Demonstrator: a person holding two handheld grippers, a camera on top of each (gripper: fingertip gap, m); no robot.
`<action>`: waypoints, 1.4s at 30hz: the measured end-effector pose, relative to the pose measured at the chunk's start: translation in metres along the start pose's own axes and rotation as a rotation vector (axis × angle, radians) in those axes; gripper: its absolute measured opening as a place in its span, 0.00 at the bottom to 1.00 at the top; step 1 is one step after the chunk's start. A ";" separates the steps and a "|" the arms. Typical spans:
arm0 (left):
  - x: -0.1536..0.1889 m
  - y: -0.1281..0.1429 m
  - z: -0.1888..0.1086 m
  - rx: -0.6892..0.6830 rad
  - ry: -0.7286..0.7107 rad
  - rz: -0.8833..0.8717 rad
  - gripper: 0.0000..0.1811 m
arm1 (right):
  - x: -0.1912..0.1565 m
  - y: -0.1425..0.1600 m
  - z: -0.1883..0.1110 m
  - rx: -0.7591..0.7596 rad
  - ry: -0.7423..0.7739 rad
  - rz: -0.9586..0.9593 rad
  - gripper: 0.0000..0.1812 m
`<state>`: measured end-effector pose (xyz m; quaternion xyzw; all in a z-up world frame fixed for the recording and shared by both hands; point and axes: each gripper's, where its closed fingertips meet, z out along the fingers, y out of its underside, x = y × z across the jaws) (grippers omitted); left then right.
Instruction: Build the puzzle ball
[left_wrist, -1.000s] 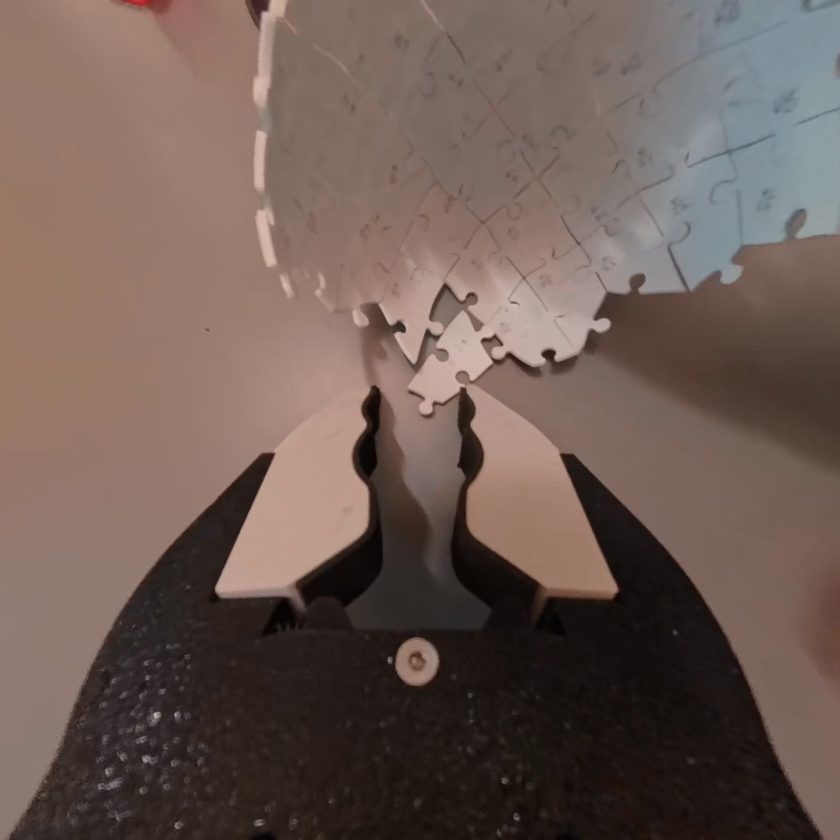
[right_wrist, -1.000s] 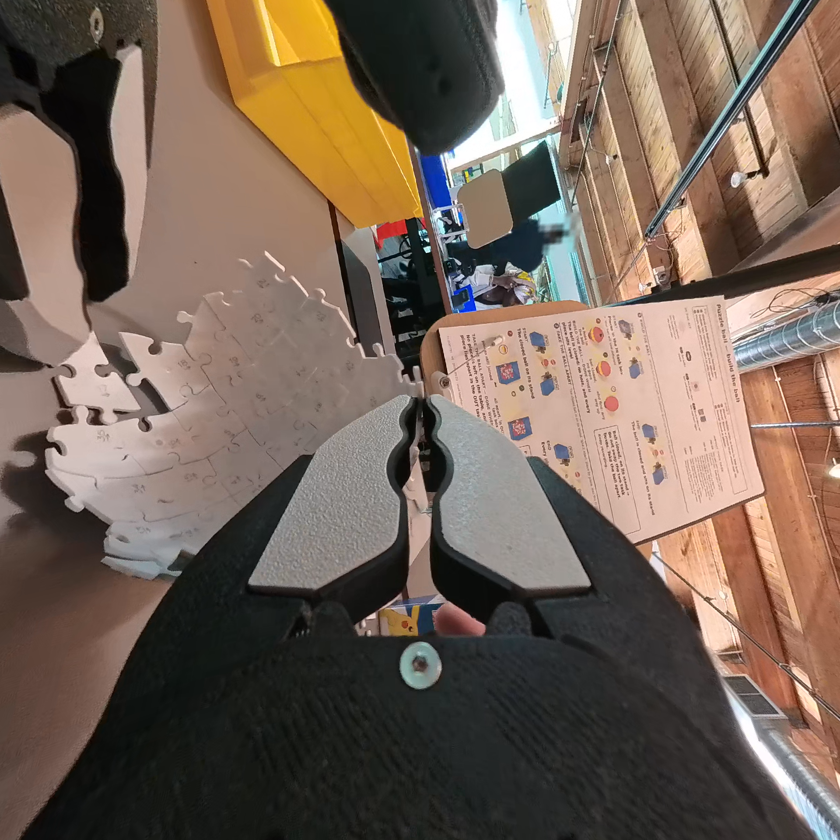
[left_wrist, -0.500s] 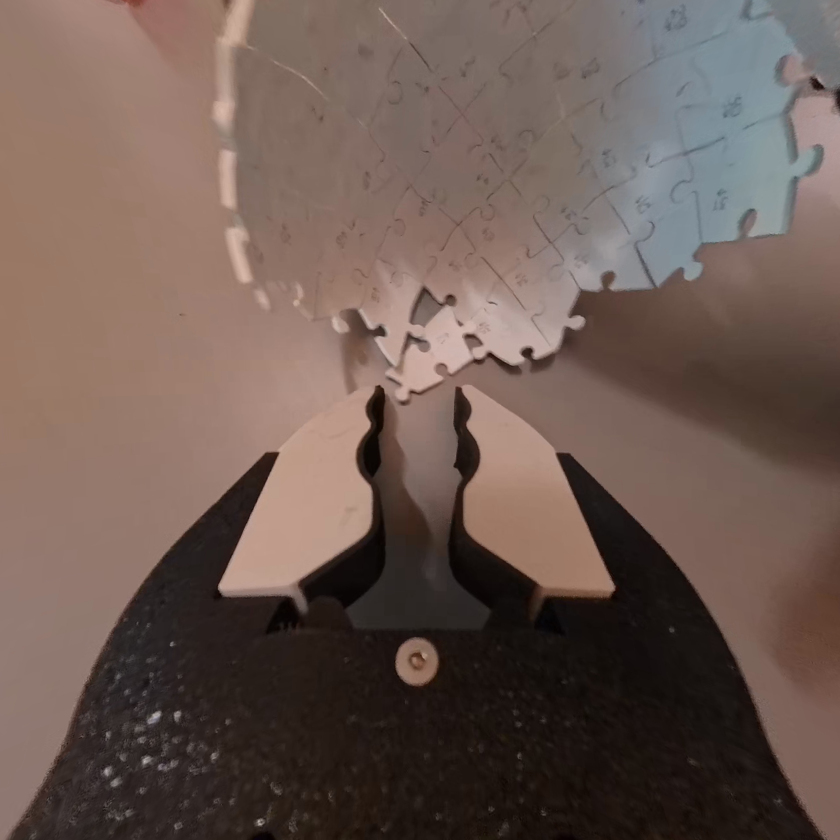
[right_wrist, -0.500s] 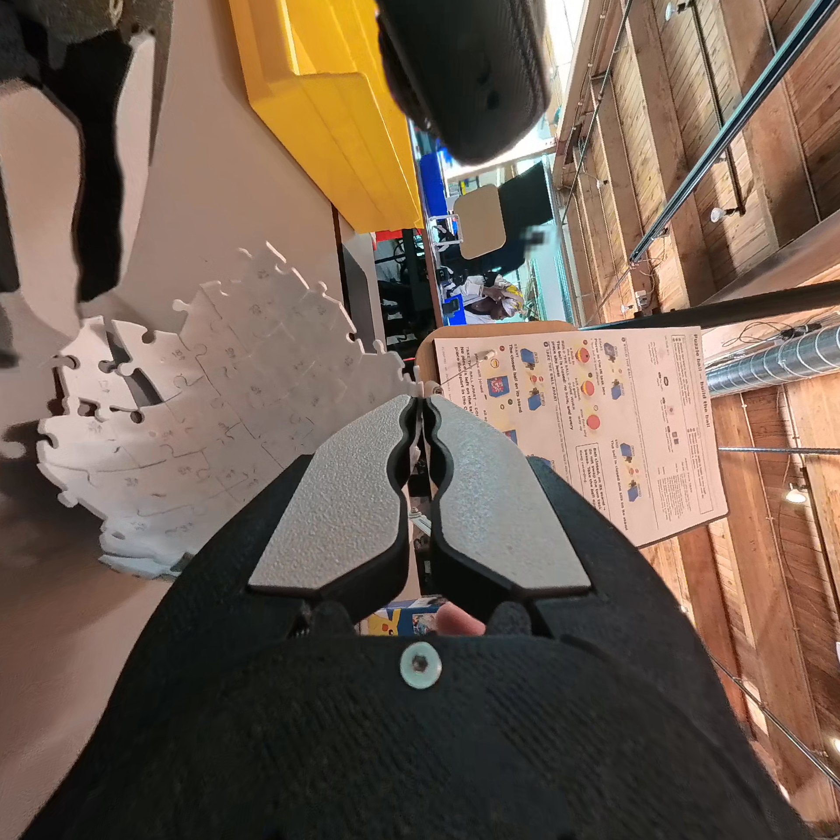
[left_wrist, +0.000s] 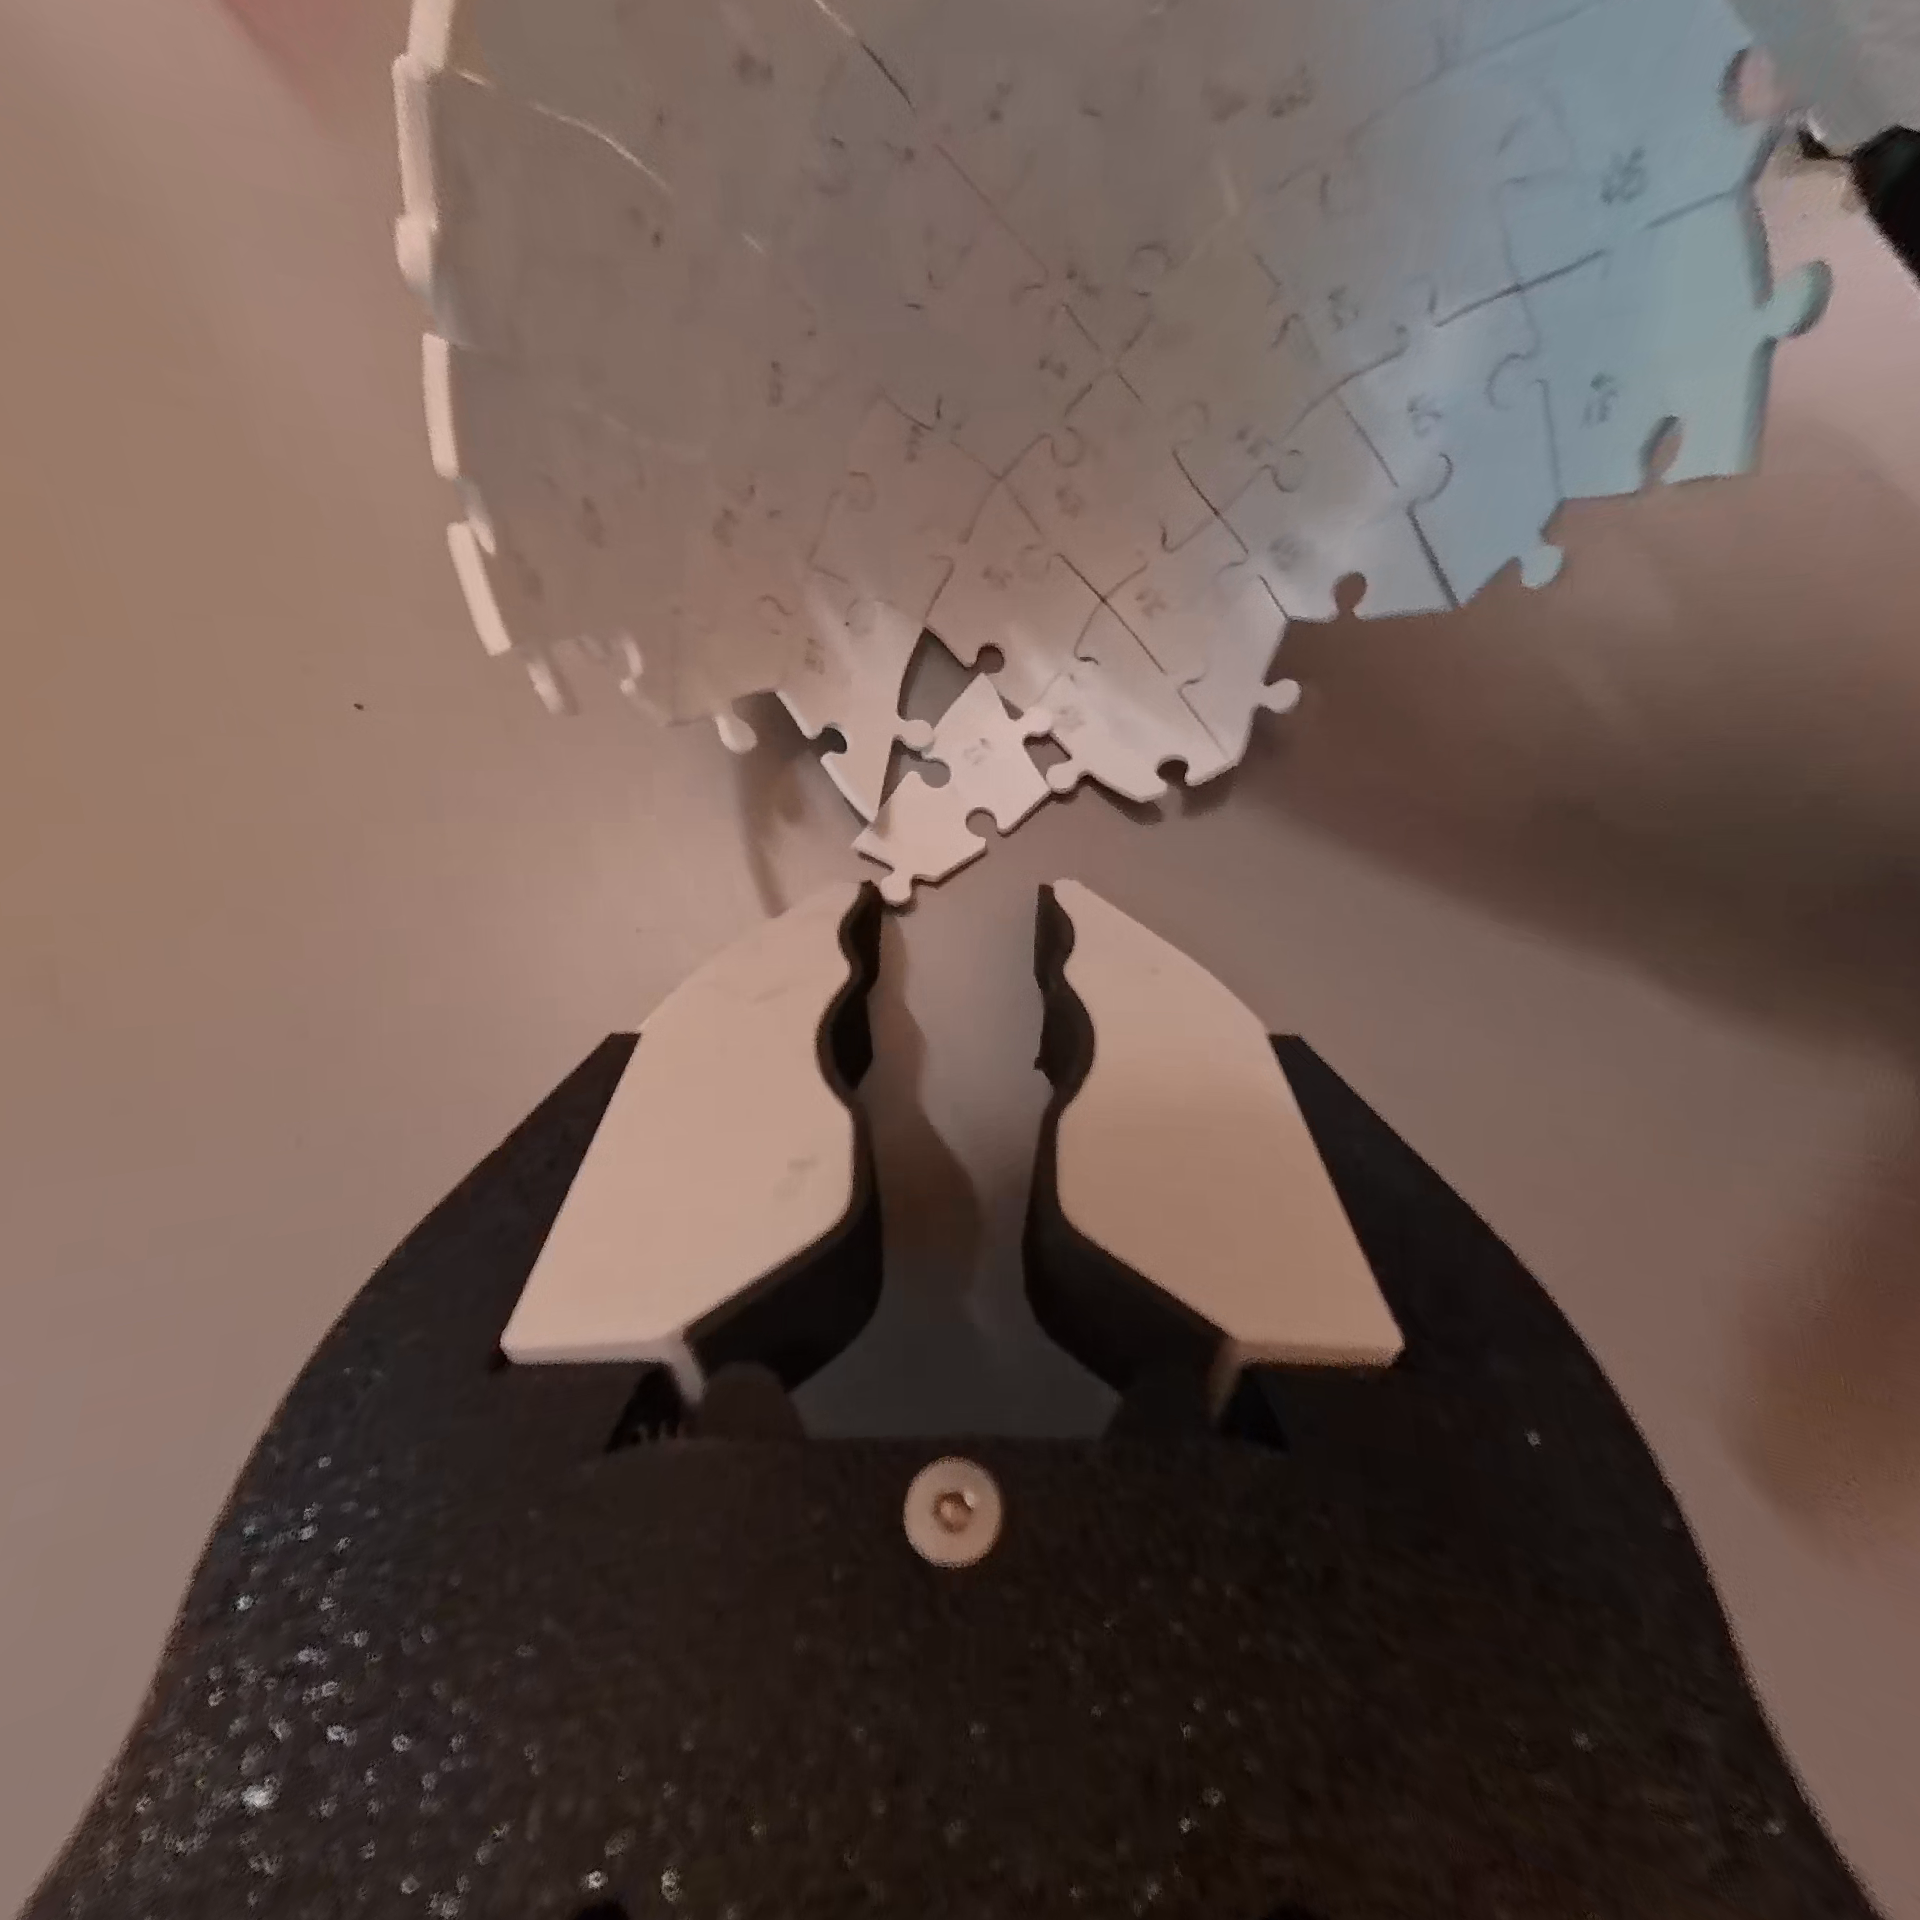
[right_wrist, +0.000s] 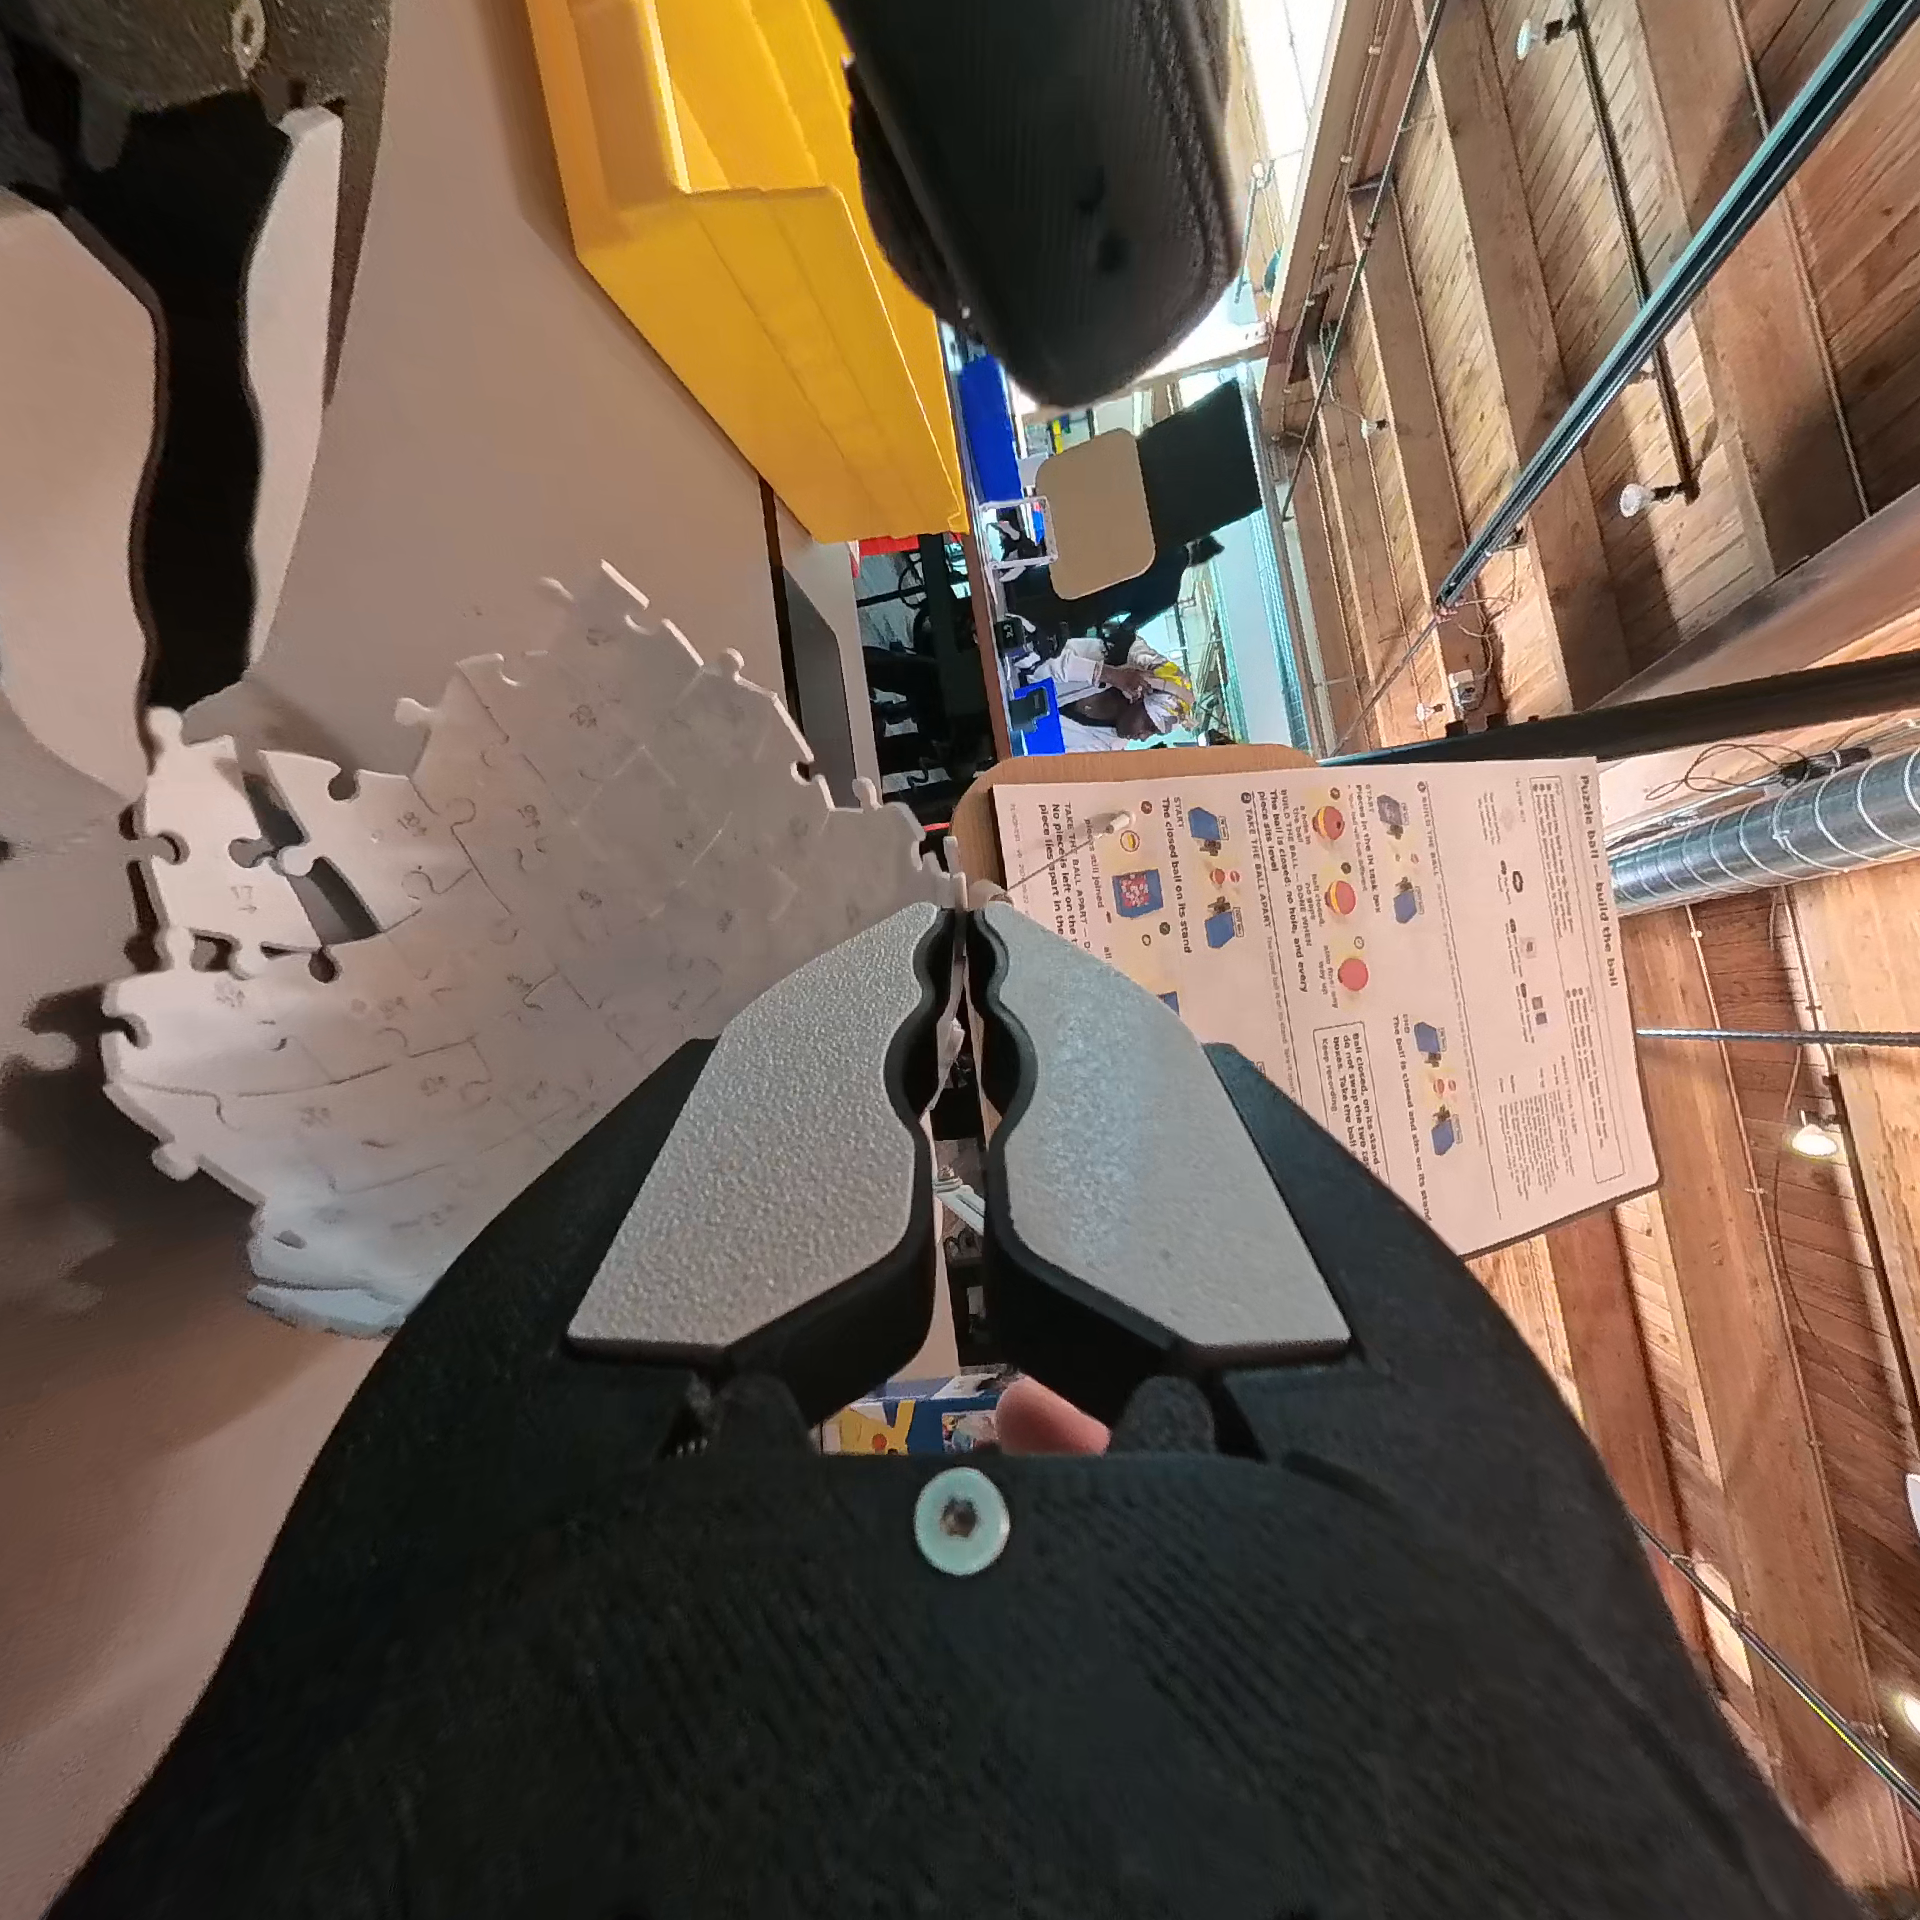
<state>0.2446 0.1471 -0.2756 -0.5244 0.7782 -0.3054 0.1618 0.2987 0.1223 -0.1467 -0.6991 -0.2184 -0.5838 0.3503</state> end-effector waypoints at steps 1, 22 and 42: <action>0.000 0.000 0.000 0.001 0.001 0.005 0.15 | 0.000 0.000 0.000 0.001 0.001 -0.001 0.01; -0.005 0.001 -0.001 0.006 0.052 0.036 0.11 | -0.003 -0.003 -0.001 0.010 -0.010 0.017 0.01; -0.003 0.009 -0.007 0.002 0.040 0.170 0.18 | -0.002 -0.005 -0.002 0.008 -0.010 0.006 0.01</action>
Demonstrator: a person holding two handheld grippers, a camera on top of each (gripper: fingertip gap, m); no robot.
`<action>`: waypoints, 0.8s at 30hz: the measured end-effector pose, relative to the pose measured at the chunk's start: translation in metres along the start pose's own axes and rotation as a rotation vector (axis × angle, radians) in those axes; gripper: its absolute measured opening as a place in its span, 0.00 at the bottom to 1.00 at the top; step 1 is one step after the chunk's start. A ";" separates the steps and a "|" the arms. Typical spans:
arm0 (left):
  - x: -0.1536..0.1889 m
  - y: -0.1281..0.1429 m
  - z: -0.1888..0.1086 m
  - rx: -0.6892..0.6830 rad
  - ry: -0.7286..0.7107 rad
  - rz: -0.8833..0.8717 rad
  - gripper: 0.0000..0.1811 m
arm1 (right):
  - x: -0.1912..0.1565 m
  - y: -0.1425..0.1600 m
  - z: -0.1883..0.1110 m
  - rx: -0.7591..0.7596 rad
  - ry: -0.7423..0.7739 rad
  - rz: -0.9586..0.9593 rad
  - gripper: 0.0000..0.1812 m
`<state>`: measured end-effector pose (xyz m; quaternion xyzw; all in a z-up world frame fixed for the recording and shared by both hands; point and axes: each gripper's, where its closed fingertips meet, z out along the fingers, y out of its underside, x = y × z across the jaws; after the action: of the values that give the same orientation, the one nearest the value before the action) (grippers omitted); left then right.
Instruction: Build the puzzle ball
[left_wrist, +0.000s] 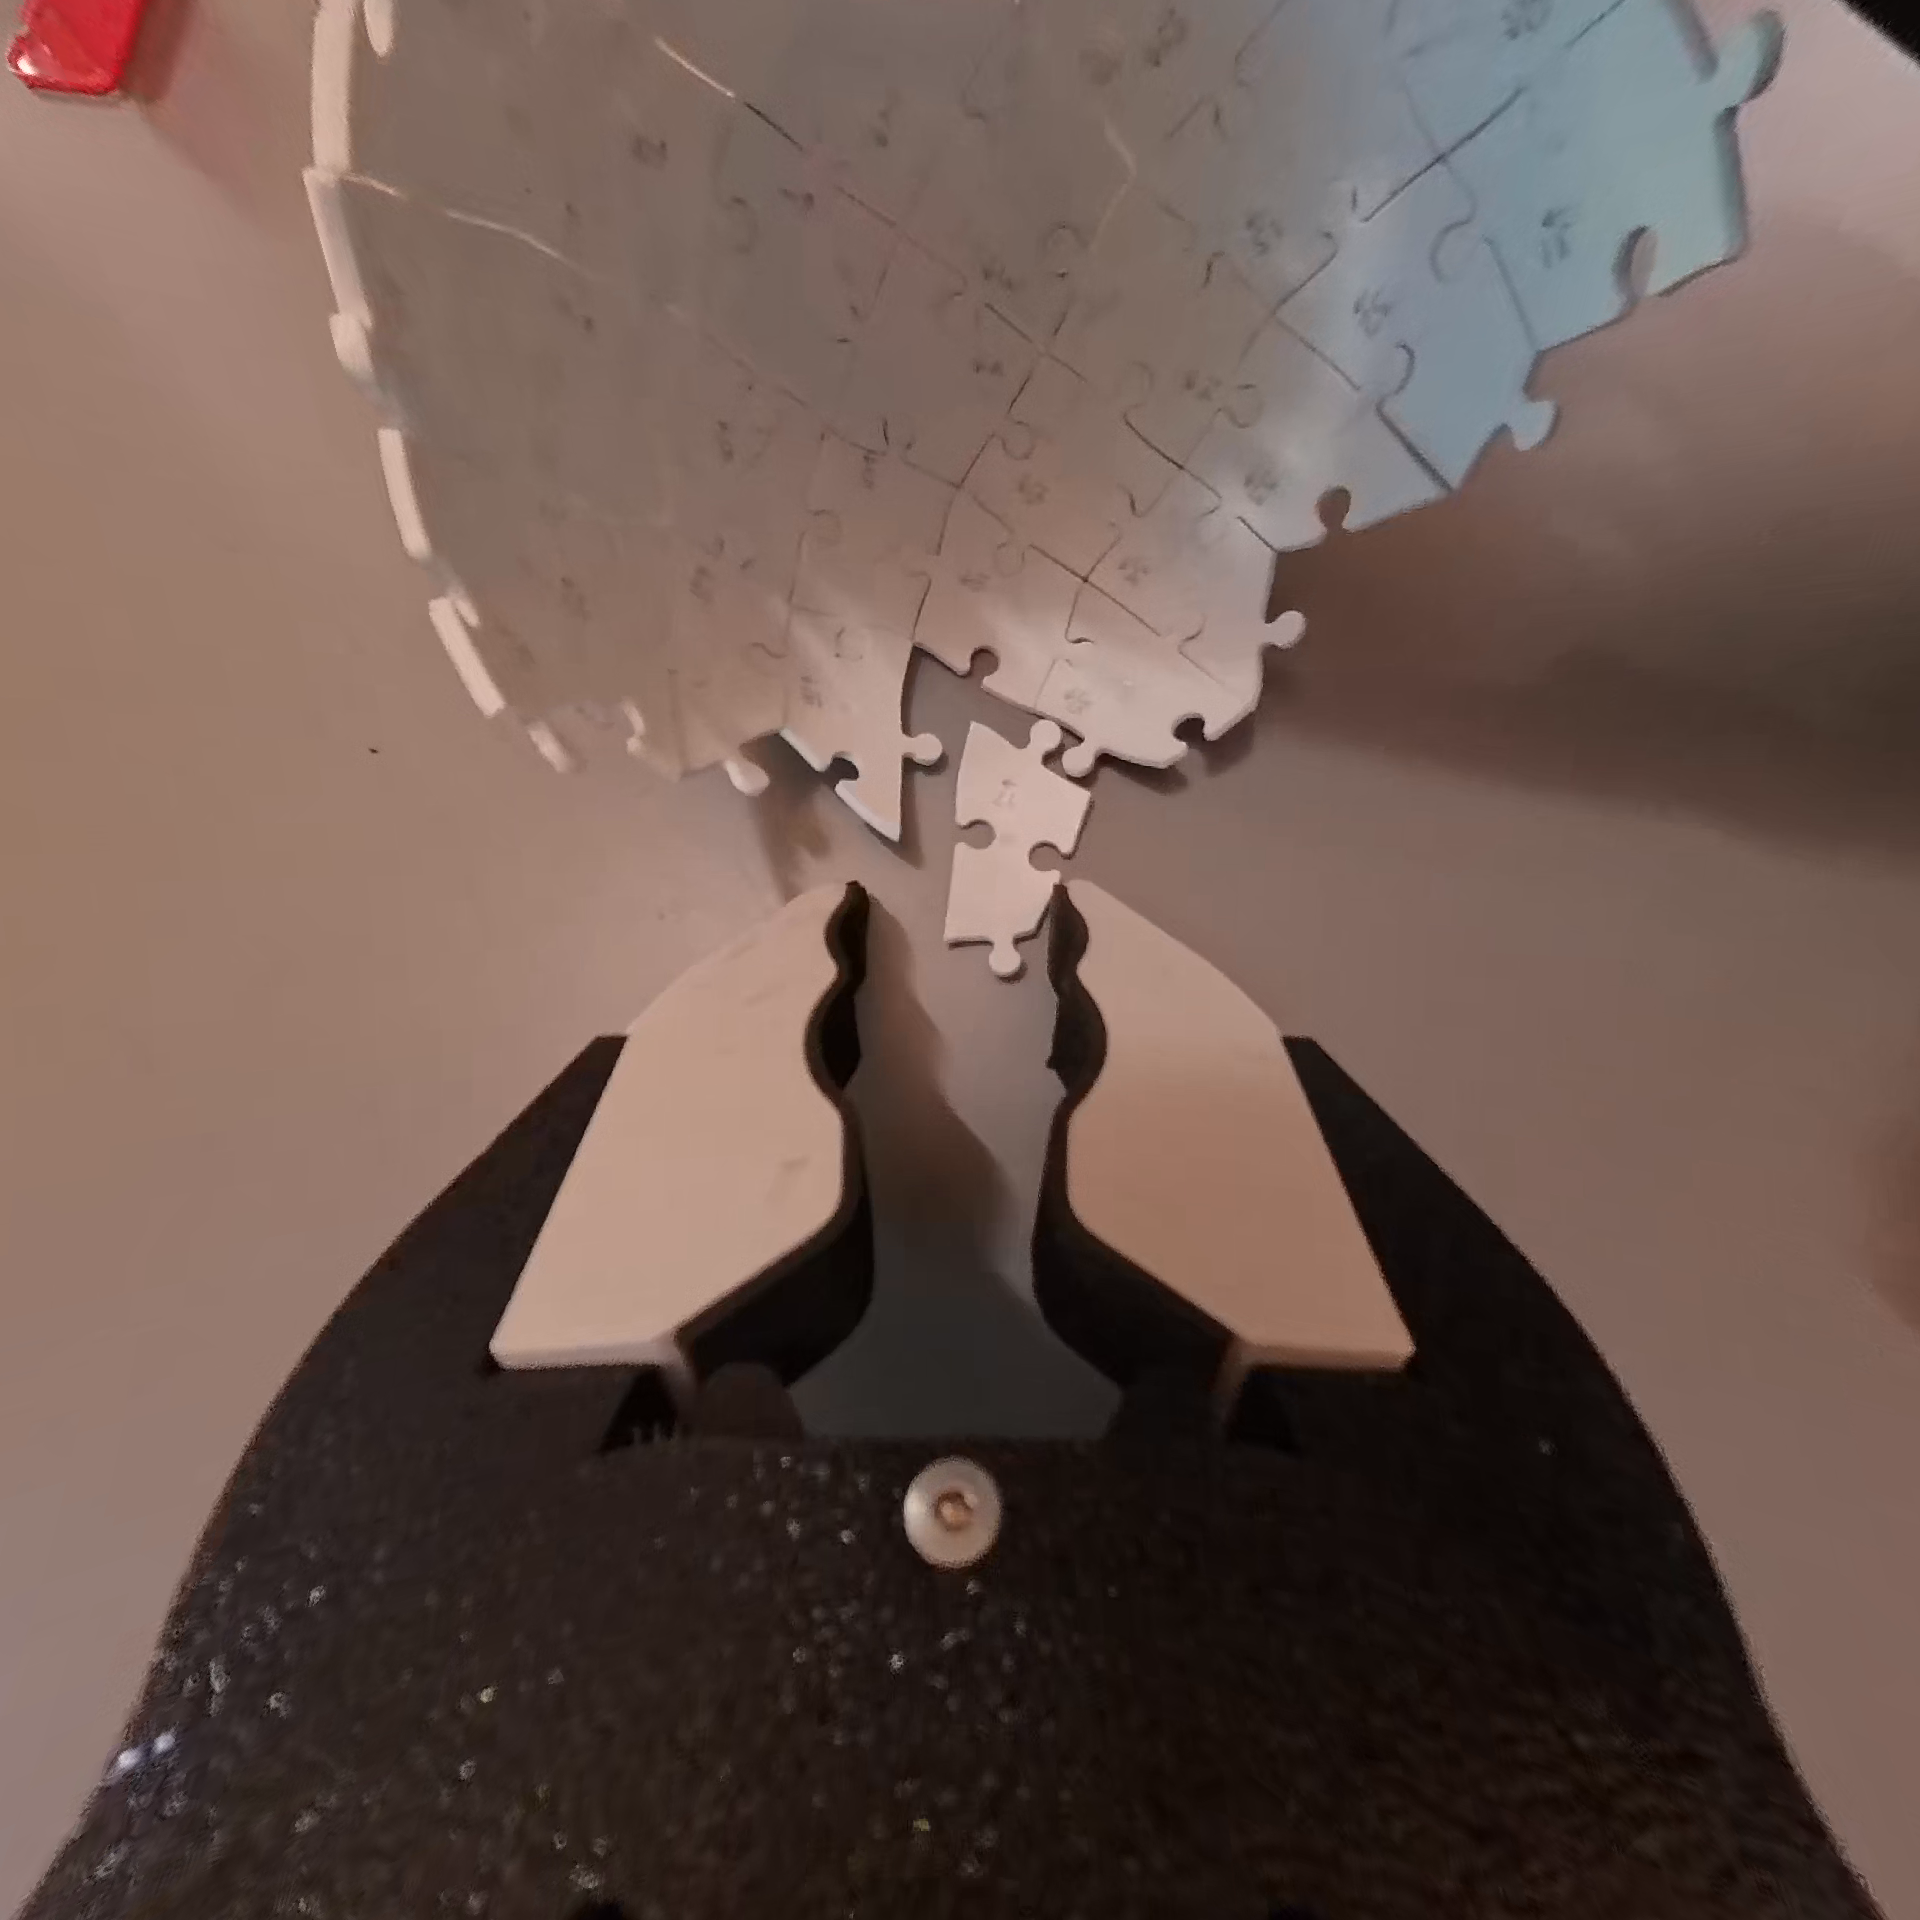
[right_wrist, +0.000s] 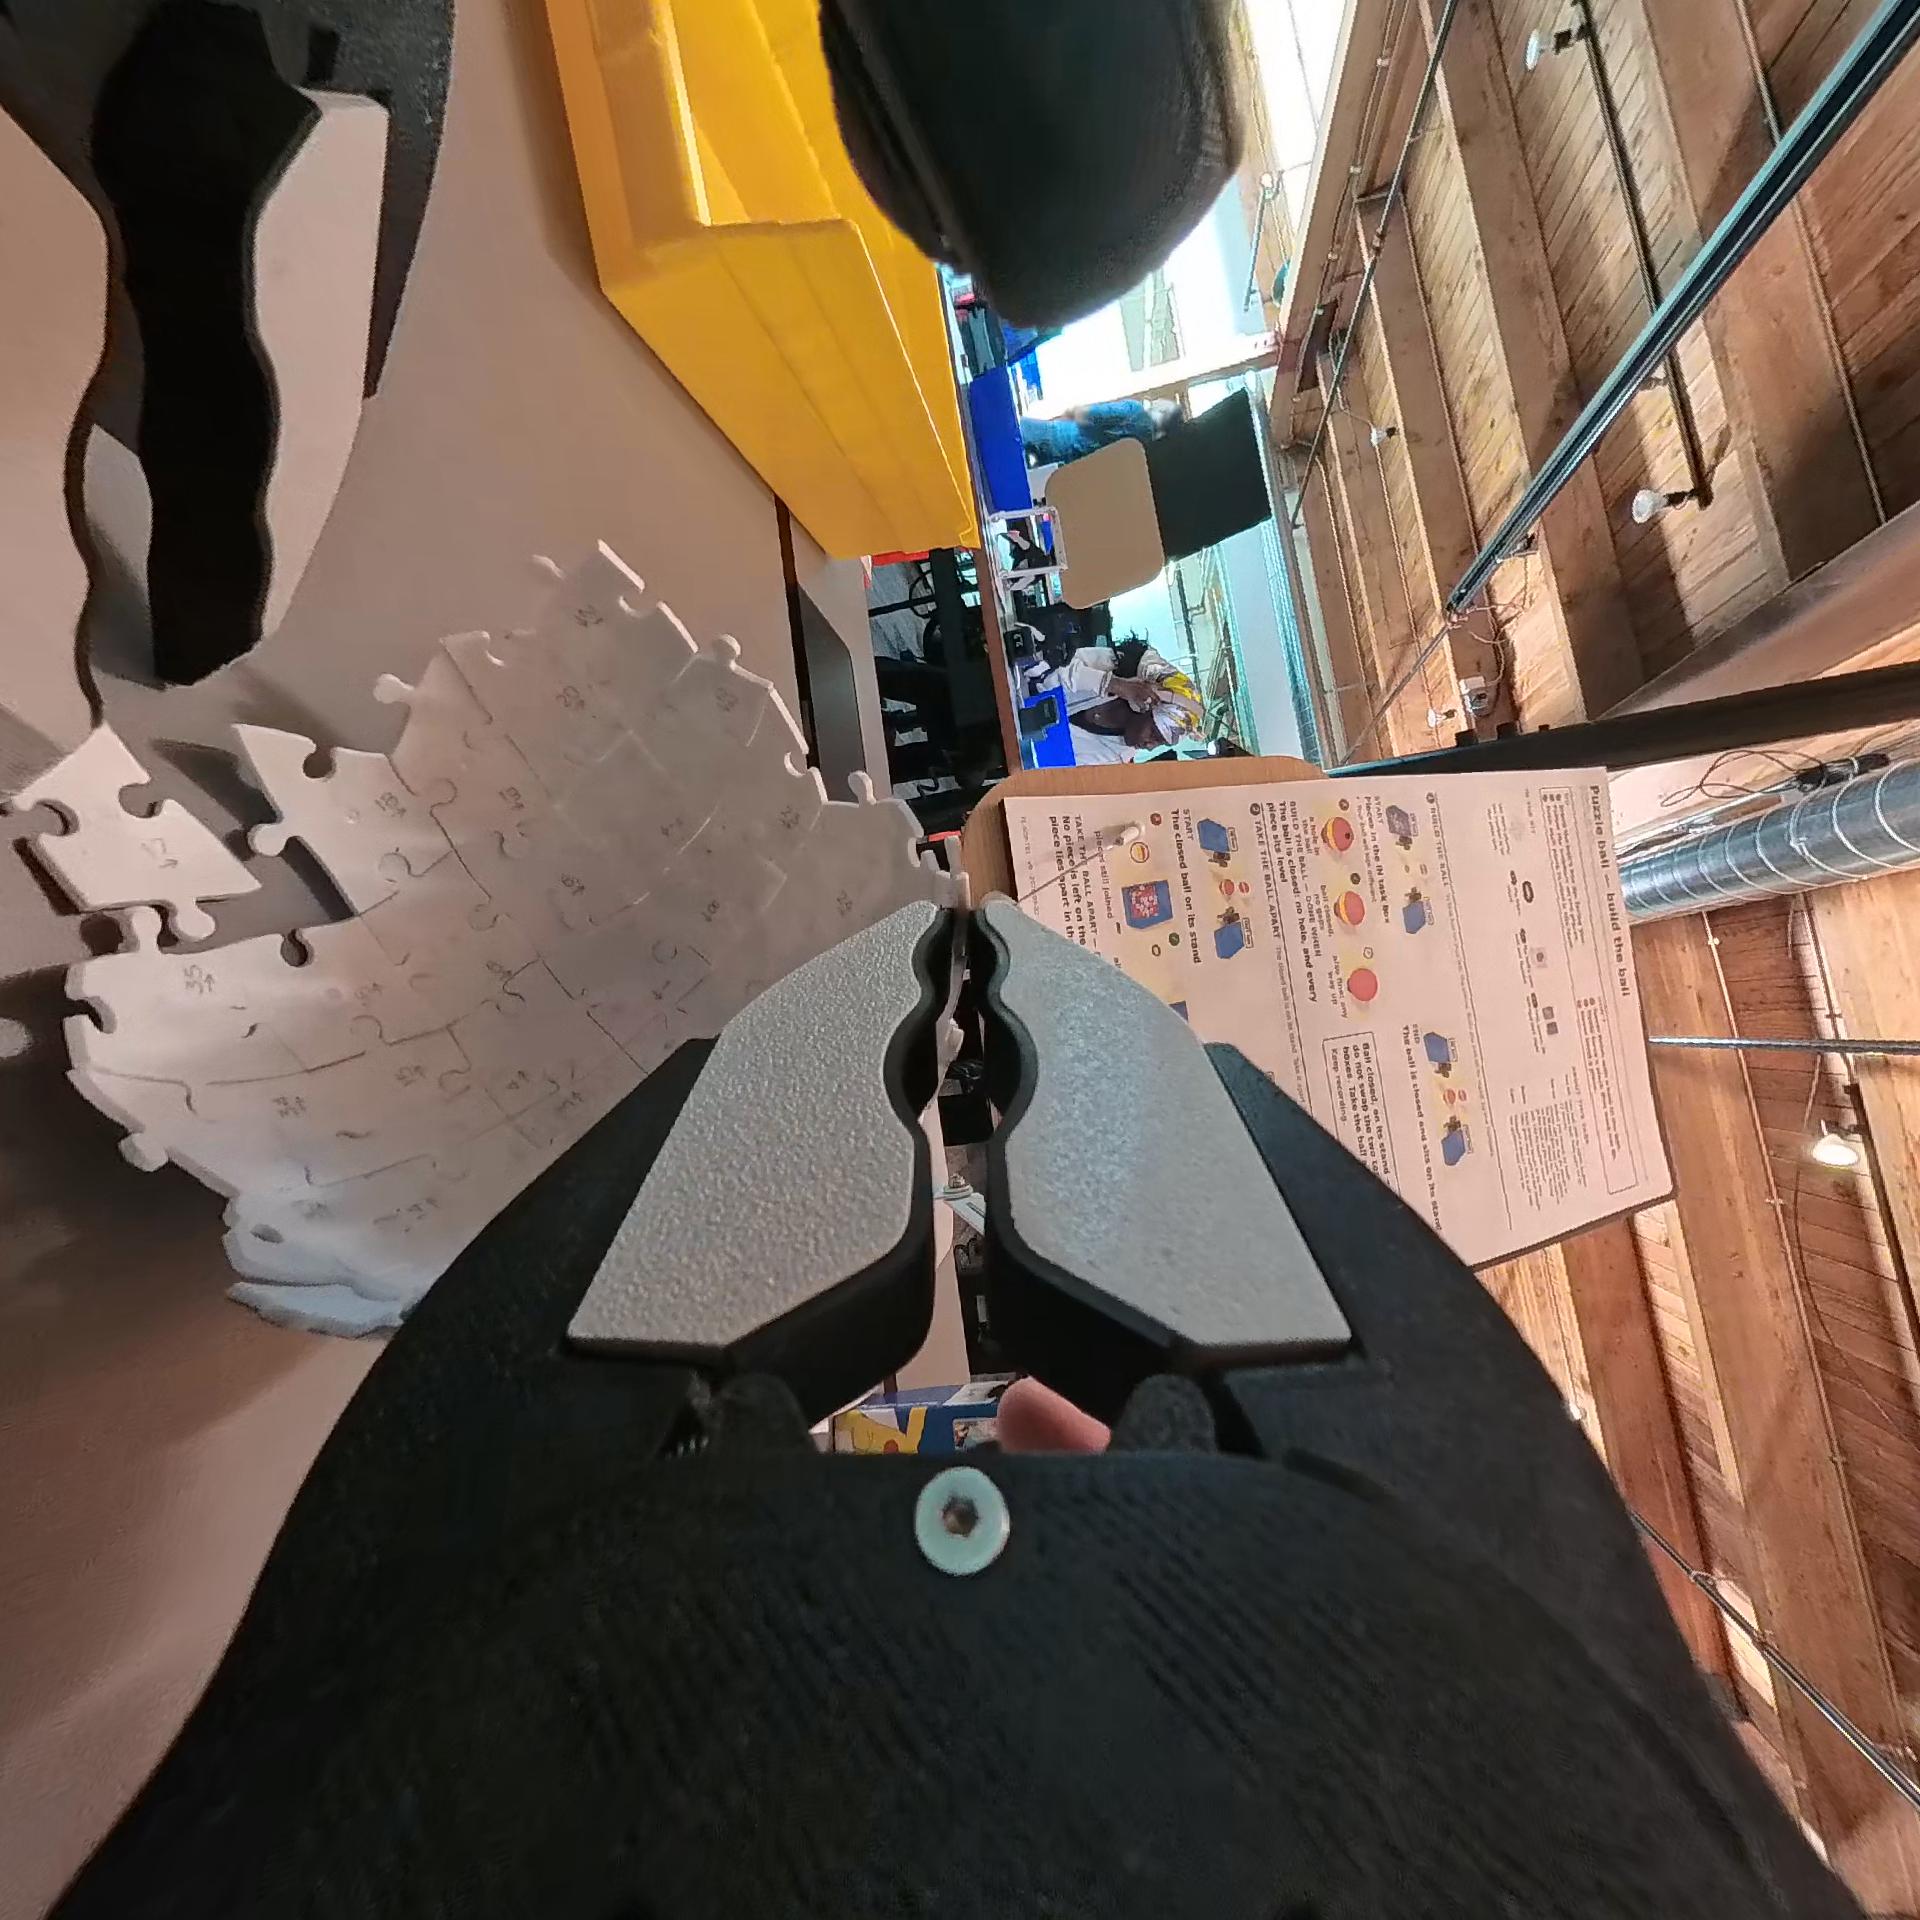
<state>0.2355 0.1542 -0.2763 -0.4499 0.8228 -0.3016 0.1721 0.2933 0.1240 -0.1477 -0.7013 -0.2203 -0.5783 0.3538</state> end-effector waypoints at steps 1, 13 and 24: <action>0.000 0.000 0.000 -0.006 -0.003 -0.004 0.18 | 0.000 0.000 0.000 0.000 0.001 0.001 0.01; 0.008 -0.001 0.000 0.039 -0.005 -0.072 0.09 | 0.000 -0.001 0.001 0.001 0.006 0.001 0.01; 0.003 -0.015 -0.004 0.087 -0.087 -0.032 0.00 | 0.001 -0.001 0.000 0.002 0.009 0.002 0.01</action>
<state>0.2413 0.1471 -0.2633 -0.4680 0.7932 -0.3201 0.2224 0.2933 0.1248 -0.1463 -0.6987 -0.2186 -0.5808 0.3559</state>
